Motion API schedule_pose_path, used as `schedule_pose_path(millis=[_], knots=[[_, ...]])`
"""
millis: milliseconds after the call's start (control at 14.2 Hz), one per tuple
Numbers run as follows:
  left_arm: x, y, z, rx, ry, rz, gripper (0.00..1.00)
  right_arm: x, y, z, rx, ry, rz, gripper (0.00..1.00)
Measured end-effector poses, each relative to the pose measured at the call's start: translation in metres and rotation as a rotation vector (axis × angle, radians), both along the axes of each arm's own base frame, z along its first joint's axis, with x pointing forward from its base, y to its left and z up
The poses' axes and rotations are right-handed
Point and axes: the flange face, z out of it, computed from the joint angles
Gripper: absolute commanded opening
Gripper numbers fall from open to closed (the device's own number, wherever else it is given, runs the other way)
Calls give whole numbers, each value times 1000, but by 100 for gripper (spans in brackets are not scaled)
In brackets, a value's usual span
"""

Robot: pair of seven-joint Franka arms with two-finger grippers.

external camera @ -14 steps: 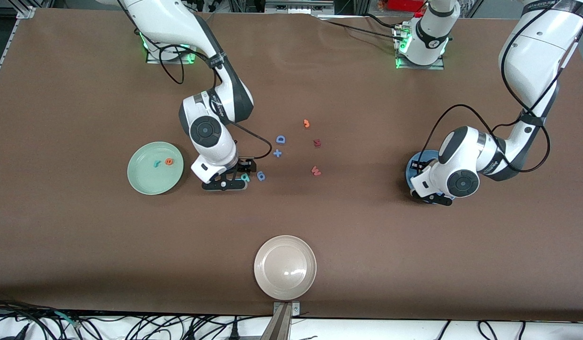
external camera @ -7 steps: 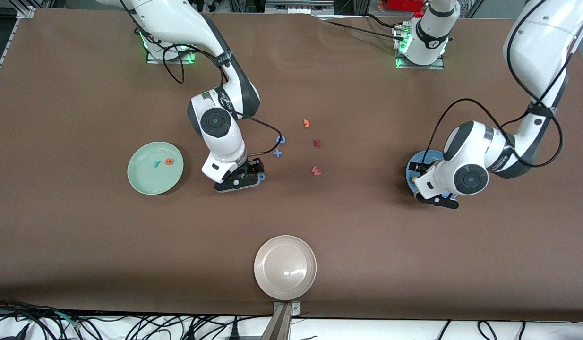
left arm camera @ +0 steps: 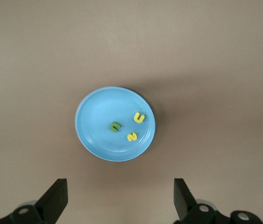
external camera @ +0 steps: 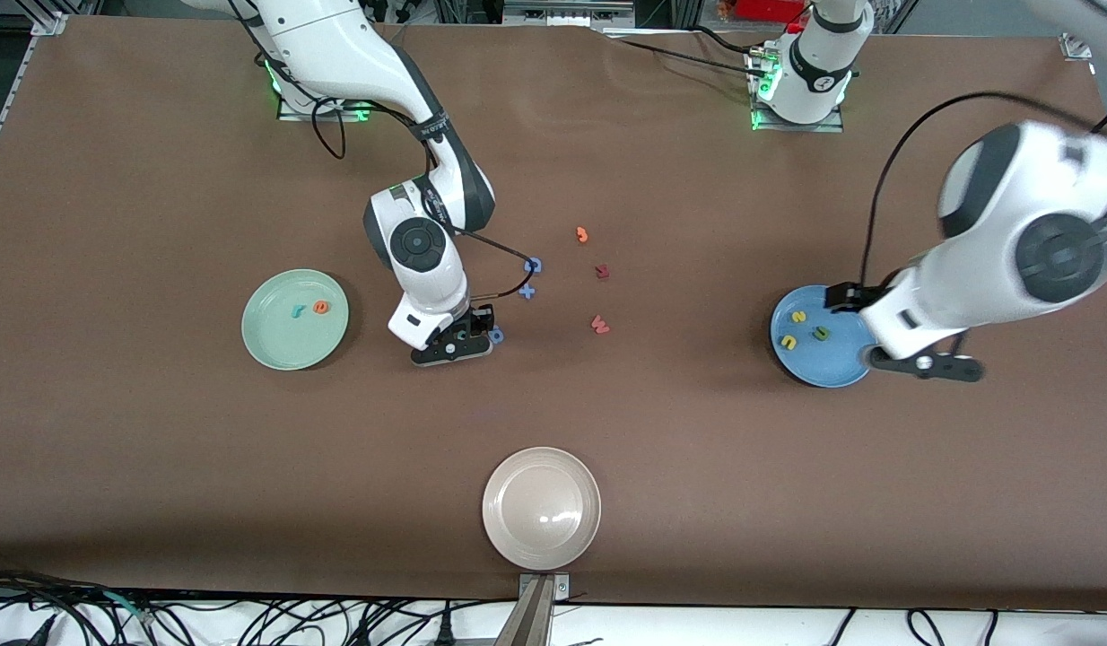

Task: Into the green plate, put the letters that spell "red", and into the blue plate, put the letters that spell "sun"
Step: 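Drop the yellow 2 onto the blue plate while the right gripper reaches b, then grasp the teal b with the right gripper while the left gripper withdraws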

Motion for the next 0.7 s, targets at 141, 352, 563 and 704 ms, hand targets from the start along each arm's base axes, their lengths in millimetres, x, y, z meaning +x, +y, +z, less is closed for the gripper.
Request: schedule_pose_path(millis=[141,352,563,704], knots=[[0,15,45,-4,-30,32,100,-1,0,-2,-2,3,-9,61],[-3,27,72,-10,-43,55,100,-5,4,-8,-4,4,-8,61],[-6,18,79,8,-57,48,100,-7,6,-18,-5,-5,-5,61],[-9,14,82,-26,-46,50,100,-7,6,-24,-9,-4,-5,61]])
